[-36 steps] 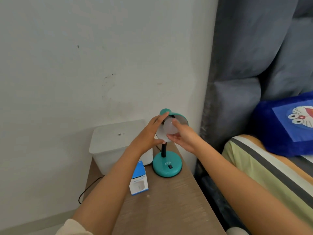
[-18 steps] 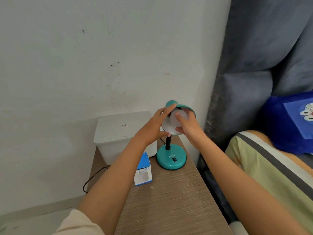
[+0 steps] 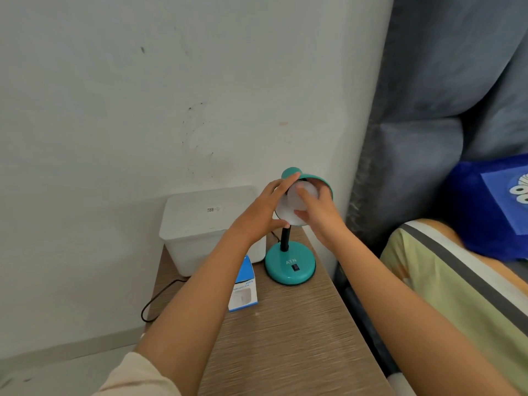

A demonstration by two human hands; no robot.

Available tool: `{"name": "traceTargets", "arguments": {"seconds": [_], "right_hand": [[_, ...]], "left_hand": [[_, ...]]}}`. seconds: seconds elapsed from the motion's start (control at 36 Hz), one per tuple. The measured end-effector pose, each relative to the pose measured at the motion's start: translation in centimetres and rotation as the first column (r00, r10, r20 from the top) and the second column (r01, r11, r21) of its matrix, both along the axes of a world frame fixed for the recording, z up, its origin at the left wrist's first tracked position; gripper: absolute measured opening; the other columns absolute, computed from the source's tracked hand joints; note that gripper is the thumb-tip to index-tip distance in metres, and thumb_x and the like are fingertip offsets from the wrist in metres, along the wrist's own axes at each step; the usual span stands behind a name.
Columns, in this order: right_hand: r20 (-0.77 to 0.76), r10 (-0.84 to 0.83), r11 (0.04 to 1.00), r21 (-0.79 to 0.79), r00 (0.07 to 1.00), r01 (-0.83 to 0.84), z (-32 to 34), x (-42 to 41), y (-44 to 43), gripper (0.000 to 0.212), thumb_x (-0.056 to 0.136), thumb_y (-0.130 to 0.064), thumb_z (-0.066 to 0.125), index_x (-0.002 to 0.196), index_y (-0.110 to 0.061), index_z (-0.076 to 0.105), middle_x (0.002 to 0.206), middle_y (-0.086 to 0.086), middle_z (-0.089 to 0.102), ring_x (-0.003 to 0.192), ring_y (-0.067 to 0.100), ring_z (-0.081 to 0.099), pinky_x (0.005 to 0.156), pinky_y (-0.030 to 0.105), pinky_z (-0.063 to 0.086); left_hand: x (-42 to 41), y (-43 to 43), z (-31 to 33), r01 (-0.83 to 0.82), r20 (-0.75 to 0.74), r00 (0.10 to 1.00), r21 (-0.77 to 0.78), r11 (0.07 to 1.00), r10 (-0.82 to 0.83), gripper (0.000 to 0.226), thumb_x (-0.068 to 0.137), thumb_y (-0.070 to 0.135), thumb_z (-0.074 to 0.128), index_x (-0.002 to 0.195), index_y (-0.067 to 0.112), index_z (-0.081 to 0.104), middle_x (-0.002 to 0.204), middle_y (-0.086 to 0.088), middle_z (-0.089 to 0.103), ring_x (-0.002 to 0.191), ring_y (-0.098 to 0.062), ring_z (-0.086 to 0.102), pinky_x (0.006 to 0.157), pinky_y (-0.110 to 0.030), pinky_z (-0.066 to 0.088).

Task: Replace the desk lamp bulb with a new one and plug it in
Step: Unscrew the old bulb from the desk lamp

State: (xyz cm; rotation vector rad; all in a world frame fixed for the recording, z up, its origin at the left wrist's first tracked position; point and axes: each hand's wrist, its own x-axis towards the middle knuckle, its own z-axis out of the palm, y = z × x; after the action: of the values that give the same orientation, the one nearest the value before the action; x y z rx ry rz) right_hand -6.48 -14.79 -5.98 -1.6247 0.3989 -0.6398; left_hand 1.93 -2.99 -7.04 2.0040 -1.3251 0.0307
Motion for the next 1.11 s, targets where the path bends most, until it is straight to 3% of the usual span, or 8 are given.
{"name": "traceTargets", "arguments": {"seconds": [0.28, 0.44, 0.58, 0.72, 0.83, 0.89, 1.03, 1.11], "right_hand": [[-0.089, 0.033, 0.999, 0.032, 0.996, -0.030, 0.6, -0.3, 0.4, 0.043, 0.091, -0.031, 0.056, 0.127, -0.012, 0.043, 0.129, 0.011, 0.047, 0.119, 0.028, 0.051, 0.089, 0.040, 0.055], [-0.015, 0.061, 0.966, 0.253, 0.998, -0.055, 0.4, 0.3, 0.0, 0.052, 0.089, -0.031, 0.058, 0.132, -0.010, 0.038, 0.131, 0.011, 0.044, 0.120, 0.026, 0.048, 0.085, 0.037, 0.056], [-0.122, -0.019, 0.995, 0.092, 0.992, 0.030, 0.3, 0.5, -0.2, 0.061, 0.086, -0.037, 0.060, 0.137, -0.013, 0.036, 0.126, 0.002, 0.049, 0.117, 0.022, 0.051, 0.094, 0.043, 0.052], [-0.082, 0.126, 0.983, 0.146, 0.989, -0.113, 0.9, -0.1, 0.1, 0.025, 0.094, -0.025, 0.053, 0.116, -0.013, 0.052, 0.130, 0.012, 0.049, 0.123, 0.030, 0.050, 0.092, 0.044, 0.052], [-0.051, 0.059, 0.962, 0.271, 0.997, -0.043, 1.2, 0.2, 0.1, 0.051, 0.089, -0.028, 0.059, 0.133, -0.011, 0.039, 0.135, 0.009, 0.043, 0.123, 0.026, 0.046, 0.087, 0.039, 0.055], [-0.045, 0.101, 0.954, 0.287, 0.994, -0.084, 0.9, 0.4, 0.0, 0.042, 0.089, -0.029, 0.059, 0.124, -0.012, 0.046, 0.130, 0.009, 0.046, 0.121, 0.025, 0.047, 0.090, 0.039, 0.054], [-0.171, -0.040, 0.997, 0.055, 0.985, 0.050, 0.7, 0.9, 0.1, 0.062, 0.088, -0.033, 0.057, 0.140, -0.009, 0.031, 0.135, 0.009, 0.044, 0.121, 0.026, 0.048, 0.092, 0.042, 0.053], [-0.162, 0.027, 0.986, 0.169, 0.986, 0.001, 0.6, 1.0, 0.0, 0.062, 0.087, -0.036, 0.059, 0.137, -0.007, 0.034, 0.130, 0.012, 0.047, 0.117, 0.025, 0.050, 0.093, 0.042, 0.053]], "left_hand": [[-0.1, 0.1, -0.1, -0.011, 0.007, 1.000, 0.001, 1.000, 0.011, 0.103, 0.076, 0.003, 0.074, 0.146, 0.044, 0.011, 0.143, 0.000, 0.032, 0.125, -0.012, 0.039, 0.100, -0.022, 0.035], [-0.3, 0.0, -0.1, -0.017, -0.003, 1.000, -0.003, 1.000, 0.017, 0.104, 0.075, 0.003, 0.074, 0.145, 0.046, 0.010, 0.144, 0.000, 0.031, 0.126, -0.014, 0.039, 0.101, -0.024, 0.036], [-0.3, 0.1, -0.2, -0.022, 0.001, 1.000, -0.006, 1.000, 0.022, 0.105, 0.075, 0.002, 0.074, 0.143, 0.047, 0.009, 0.144, 0.000, 0.031, 0.127, -0.012, 0.037, 0.100, -0.022, 0.033], [-0.1, 0.0, -0.1, -0.018, -0.008, 1.000, -0.004, 1.000, 0.018, 0.103, 0.075, 0.002, 0.074, 0.146, 0.043, 0.012, 0.143, -0.001, 0.033, 0.123, -0.012, 0.040, 0.098, -0.022, 0.037], [-0.1, 0.1, -0.1, -0.028, -0.004, 1.000, -0.009, 1.000, 0.028, 0.105, 0.074, 0.001, 0.074, 0.144, 0.047, 0.010, 0.144, 0.001, 0.032, 0.121, -0.009, 0.039, 0.096, -0.020, 0.035], [-0.1, 0.2, 0.0, -0.026, -0.008, 1.000, -0.019, 0.999, 0.026, 0.106, 0.074, 0.000, 0.074, 0.144, 0.047, 0.011, 0.144, 0.001, 0.033, 0.122, -0.010, 0.039, 0.097, -0.021, 0.035], [-0.4, 0.3, -0.1, -0.039, -0.020, 0.999, -0.011, 0.999, 0.039, 0.106, 0.075, 0.000, 0.074, 0.141, 0.050, 0.007, 0.144, 0.000, 0.032, 0.126, -0.013, 0.038, 0.099, -0.021, 0.033], [-0.4, 0.3, -0.1, -0.038, -0.015, 0.999, -0.017, 0.999, 0.038, 0.106, 0.075, 0.001, 0.074, 0.141, 0.051, 0.008, 0.144, 0.001, 0.032, 0.125, -0.011, 0.038, 0.100, -0.023, 0.035]]}}
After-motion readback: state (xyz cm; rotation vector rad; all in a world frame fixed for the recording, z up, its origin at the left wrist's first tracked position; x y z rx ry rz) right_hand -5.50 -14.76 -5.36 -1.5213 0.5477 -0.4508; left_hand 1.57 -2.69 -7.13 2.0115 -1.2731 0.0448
